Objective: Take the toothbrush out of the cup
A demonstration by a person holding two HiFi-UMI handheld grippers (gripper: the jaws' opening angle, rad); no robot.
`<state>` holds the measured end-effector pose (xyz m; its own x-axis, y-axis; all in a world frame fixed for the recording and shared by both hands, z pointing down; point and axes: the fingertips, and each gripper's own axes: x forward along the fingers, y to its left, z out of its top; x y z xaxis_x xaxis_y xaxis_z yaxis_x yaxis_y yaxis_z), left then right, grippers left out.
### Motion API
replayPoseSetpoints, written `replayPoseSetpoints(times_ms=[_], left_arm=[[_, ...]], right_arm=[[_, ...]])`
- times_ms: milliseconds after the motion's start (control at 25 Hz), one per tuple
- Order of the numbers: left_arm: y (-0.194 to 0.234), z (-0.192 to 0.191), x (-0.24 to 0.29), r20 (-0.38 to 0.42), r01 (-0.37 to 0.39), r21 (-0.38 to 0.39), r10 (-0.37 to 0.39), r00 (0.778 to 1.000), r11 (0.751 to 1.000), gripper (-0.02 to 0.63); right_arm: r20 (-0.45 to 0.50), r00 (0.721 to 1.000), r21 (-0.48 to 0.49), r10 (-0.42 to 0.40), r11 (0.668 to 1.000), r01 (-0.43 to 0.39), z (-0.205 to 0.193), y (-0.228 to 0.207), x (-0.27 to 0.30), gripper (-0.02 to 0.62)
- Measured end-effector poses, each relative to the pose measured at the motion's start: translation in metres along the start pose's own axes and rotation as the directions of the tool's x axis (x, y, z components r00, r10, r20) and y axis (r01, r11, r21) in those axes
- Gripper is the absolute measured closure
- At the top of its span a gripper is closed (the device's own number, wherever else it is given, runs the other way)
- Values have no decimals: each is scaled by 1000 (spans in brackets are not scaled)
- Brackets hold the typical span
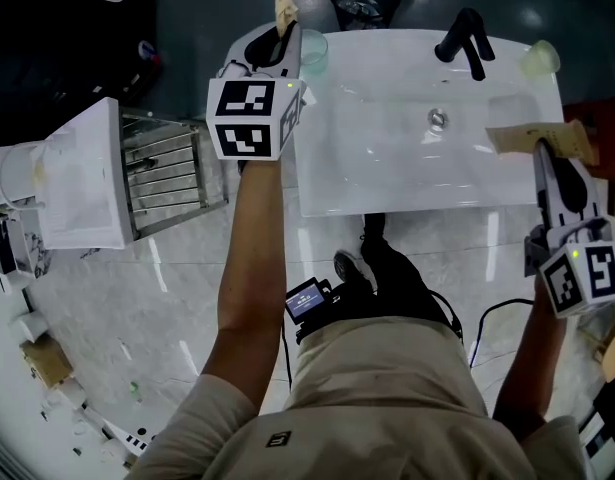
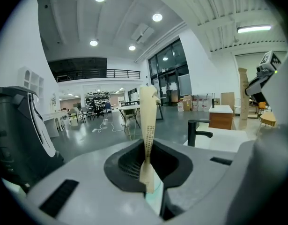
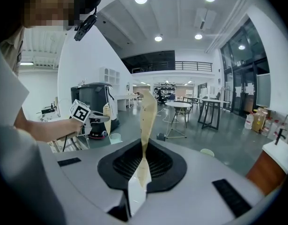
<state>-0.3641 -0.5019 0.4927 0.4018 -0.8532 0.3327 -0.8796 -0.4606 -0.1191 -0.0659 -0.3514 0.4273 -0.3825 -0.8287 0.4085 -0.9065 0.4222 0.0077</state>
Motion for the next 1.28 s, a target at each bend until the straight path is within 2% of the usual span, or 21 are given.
replayPoseSetpoints(times_ms=[360,800,1000,1280], left_arm=[[-7,54,-99,99,-14,16,12,995,1000,577],[-29,129,-259,251,-33,64,16,968,997,577],[-41,133,-325,267,-33,64,15,963,997,577],[-53,120,-393,252,-9,9,6,968,1000,577]], right_arm=[[114,993,-37,15,999,-11,40,45,-50,569],[237,968,-75,79,995,-62,92,105,-112,569],[259,960,-94,105,992,-83,102,126,-139,569],[281,949,-118,146,986,-117,119,155,-166,569]])
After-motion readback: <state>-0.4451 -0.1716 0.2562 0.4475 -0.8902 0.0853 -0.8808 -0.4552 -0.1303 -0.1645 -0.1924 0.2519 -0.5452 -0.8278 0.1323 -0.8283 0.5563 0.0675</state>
